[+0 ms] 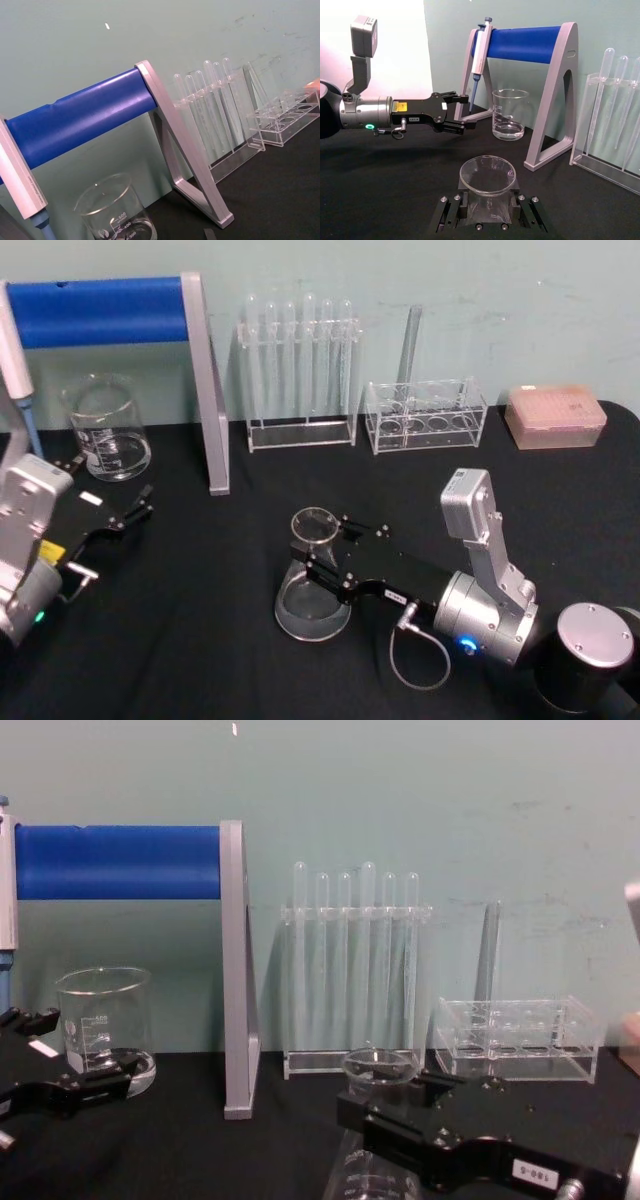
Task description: Grasp the erlenmeyer flask with one hand, shake it three times, then place it back.
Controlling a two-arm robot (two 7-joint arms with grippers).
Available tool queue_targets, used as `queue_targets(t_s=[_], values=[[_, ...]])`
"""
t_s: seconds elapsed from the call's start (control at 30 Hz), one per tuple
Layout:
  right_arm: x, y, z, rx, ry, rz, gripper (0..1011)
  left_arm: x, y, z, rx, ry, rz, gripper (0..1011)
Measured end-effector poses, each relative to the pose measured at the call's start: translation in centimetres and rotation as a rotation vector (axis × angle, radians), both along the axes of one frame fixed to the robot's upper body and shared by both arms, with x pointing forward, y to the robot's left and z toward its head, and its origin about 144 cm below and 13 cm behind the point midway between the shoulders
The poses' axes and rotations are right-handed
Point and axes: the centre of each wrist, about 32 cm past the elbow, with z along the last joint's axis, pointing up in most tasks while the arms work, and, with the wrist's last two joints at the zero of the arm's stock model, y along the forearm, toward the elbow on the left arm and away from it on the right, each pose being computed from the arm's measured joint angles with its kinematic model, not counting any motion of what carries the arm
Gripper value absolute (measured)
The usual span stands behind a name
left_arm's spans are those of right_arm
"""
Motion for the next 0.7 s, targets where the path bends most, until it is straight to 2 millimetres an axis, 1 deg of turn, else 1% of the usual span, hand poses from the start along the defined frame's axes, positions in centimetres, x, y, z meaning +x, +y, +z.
queue_targets(t_s=[0.3,0.37,0.4,0.43,0.47,0.5,0.57,0.6,0.67,0.7], values=[[0.01,0.00,0.03,0.000,0.000,0.000,461,0.00,0.00,0.00,0.000,0.000,0.000,1001],[0.01,0.00,0.04,0.000,-0.001,0.000,514,0.00,0.00,0.00,0.000,0.000,0.000,1001],[0.01,0.00,0.04,0.000,-0.001,0.000,514,0.00,0.00,0.00,0.000,0.000,0.000,1001],[0.01,0.00,0.05,0.000,-0.001,0.000,586,0.00,0.00,0.00,0.000,0.000,0.000,1001],[0.02,0.00,0.06,0.000,-0.001,0.000,602,0.00,0.00,0.00,0.000,0.000,0.000,1001],[0.02,0.00,0.05,0.000,-0.001,0.000,648,0.00,0.00,0.00,0.000,0.000,0.000,1001],[0.02,0.00,0.06,0.000,-0.001,-0.001,687,0.00,0.00,0.00,0.000,0.000,0.000,1001],[0.02,-0.01,0.06,0.000,-0.001,-0.001,743,0.00,0.00,0.00,0.000,0.000,0.000,1001],[0.02,-0.01,0.06,0.000,-0.001,-0.001,786,0.00,0.00,0.00,0.000,0.000,0.000,1001],[0.02,-0.01,0.06,0.001,-0.001,-0.001,839,0.00,0.00,0.00,0.000,0.000,0.000,1001]])
